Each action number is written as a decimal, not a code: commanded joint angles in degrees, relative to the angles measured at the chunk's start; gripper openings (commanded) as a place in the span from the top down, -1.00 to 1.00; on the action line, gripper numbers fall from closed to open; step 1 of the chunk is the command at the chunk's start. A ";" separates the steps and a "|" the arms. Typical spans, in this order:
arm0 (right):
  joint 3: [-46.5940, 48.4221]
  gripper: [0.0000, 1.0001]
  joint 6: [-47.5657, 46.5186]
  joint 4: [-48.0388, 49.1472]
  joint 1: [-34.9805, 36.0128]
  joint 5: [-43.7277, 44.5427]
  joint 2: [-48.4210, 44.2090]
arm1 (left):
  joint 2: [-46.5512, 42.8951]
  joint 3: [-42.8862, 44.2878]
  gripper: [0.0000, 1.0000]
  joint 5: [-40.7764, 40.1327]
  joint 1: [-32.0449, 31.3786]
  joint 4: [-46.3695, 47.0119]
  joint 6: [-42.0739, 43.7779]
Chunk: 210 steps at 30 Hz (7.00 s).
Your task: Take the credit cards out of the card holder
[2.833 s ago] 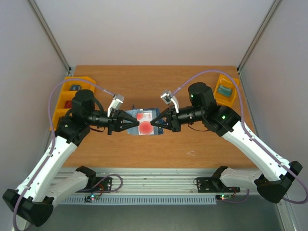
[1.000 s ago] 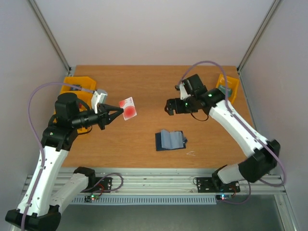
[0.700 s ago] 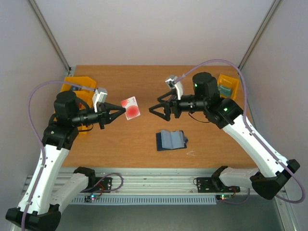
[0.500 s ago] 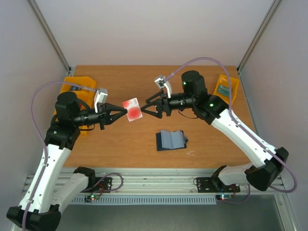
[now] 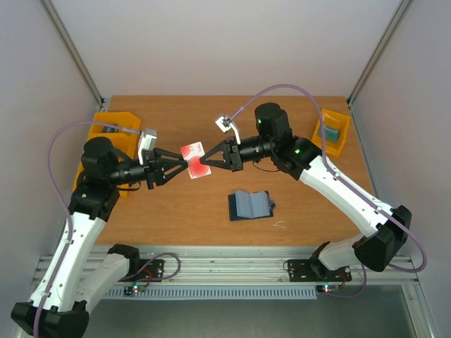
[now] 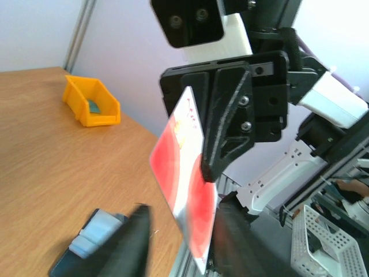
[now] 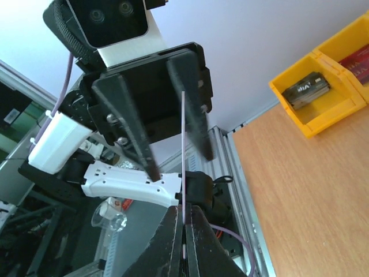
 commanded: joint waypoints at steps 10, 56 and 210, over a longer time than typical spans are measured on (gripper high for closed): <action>12.60 0.98 7.29 -33.67 -6.19 11.01 0.61 | -8.79 4.24 -0.48 -28.30 -0.93 -17.79 68.36; 23.18 -0.97 4.49 -41.05 -12.04 30.08 3.12 | -4.45 0.89 1.00 -63.54 -14.70 -13.60 120.74; -65.17 -0.97 -22.89 84.04 -42.31 56.18 11.36 | 41.77 -33.09 -0.99 -68.84 12.19 69.29 17.96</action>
